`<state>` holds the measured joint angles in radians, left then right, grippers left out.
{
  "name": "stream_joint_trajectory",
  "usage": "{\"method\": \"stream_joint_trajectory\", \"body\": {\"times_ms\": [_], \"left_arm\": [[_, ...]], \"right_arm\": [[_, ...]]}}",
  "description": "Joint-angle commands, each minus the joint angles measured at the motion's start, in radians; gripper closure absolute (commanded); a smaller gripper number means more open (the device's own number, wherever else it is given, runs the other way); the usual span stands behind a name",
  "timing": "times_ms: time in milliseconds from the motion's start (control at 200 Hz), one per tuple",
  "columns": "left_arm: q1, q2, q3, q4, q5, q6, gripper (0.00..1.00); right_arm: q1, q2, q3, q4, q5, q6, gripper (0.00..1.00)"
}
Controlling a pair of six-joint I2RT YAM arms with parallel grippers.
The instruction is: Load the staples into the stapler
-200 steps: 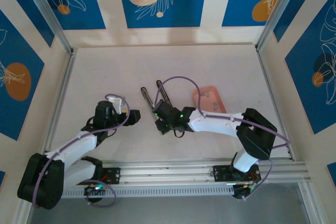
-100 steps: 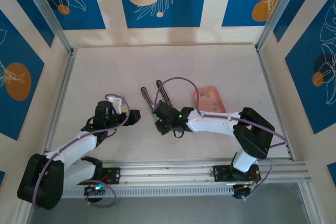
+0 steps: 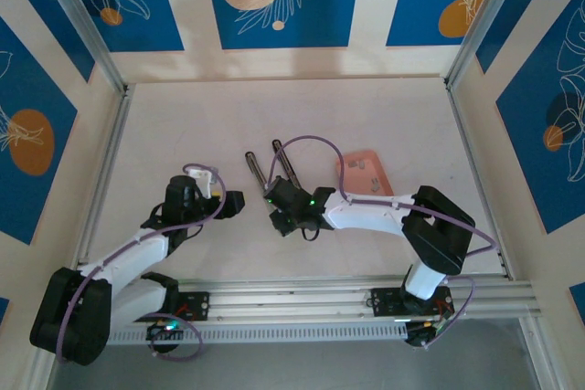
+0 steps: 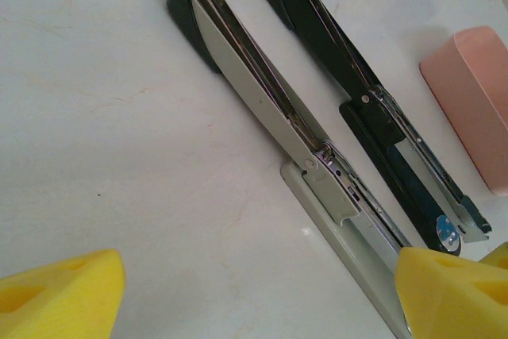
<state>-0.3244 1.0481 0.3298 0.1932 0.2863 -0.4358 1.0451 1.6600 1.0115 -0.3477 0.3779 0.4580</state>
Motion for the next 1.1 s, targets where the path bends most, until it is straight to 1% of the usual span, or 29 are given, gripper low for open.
{"method": "stream_joint_trajectory", "body": {"times_ms": [0,420,1095], "left_arm": [[-0.007,-0.014,0.025,-0.018,-0.007,0.024,0.12],[-0.007,-0.017,0.024,-0.020,-0.008,0.023,0.12],[-0.007,-0.022,0.023,-0.023,-0.009,0.023,0.12]], "right_arm": [[-0.004,0.009,-0.011,0.007,-0.004,0.016,0.81],[-0.005,-0.028,-0.004,0.012,0.016,-0.005,0.81],[-0.017,-0.050,-0.020,0.036,0.003,0.000,0.81]]}}
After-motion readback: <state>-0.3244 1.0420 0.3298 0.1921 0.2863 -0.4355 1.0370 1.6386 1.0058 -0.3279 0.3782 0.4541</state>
